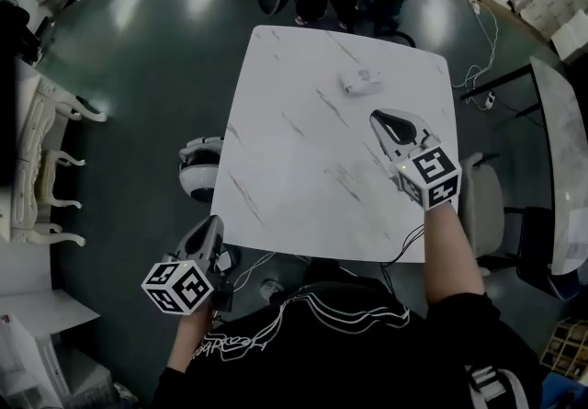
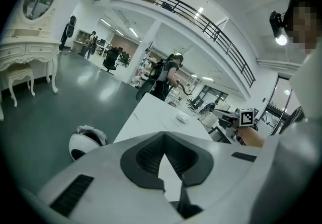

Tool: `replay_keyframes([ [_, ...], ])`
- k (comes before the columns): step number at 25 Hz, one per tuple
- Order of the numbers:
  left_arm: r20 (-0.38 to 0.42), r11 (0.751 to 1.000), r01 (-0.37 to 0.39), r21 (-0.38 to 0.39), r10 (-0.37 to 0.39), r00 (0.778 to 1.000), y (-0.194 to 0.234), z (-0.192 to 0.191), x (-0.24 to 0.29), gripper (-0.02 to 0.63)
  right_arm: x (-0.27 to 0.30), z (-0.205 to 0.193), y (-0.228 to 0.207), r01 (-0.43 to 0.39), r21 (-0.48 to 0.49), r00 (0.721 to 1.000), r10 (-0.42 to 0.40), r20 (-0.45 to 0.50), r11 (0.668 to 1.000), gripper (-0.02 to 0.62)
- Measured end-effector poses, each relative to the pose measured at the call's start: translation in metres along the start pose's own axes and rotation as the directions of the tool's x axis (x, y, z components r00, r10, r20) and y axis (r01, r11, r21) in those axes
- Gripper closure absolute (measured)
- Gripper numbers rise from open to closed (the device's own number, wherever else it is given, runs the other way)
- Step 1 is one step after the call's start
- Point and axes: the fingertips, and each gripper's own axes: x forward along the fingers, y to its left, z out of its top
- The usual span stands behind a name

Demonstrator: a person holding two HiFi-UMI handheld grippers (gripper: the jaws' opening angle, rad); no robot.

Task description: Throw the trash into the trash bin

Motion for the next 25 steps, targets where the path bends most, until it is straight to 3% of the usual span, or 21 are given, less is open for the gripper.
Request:
replay_keyframes([
  [10, -0.023, 0.998, -0.069, -0.009, 0.069, 0.997, -0.017, -0.005, 0.036, 0.601, 0.079, -0.067, -0.059, 0.045, -0.194, 0.991, -0.069, -0.115, 0.98, 0.558],
  [15, -0.044, 0.994, -0.109, -0.033, 0.107, 0.993, -0.017, -0.014, 0.042, 0.601, 0.116, -0.1, -0.075, 0.074, -0.205, 0.985, -0.104, -0.139, 0.976, 0.555],
  [16, -0.041, 0.992, -0.118, -0.046, 0.116, 0.992, -0.017, -0.013, 0.042, 0.601, 0.122, -0.105, -0.077, 0.078, -0.214, 0.983, -0.11, -0.144, 0.974, 0.539],
  [18, -0.035, 0.989, -0.132, -0.058, 0.131, 0.991, -0.018, -0.012, 0.042, 0.601, 0.134, -0.113, -0.078, 0.068, -0.227, 0.982, -0.105, -0.158, 0.971, 0.429],
  [25, -0.046, 0.983, -0.173, -0.068, 0.17, 0.984, -0.019, -0.02, 0.039, 0.601, 0.169, -0.139, -0.086, 0.083, -0.267, 0.967, -0.142, -0.211, 0.96, 0.328],
])
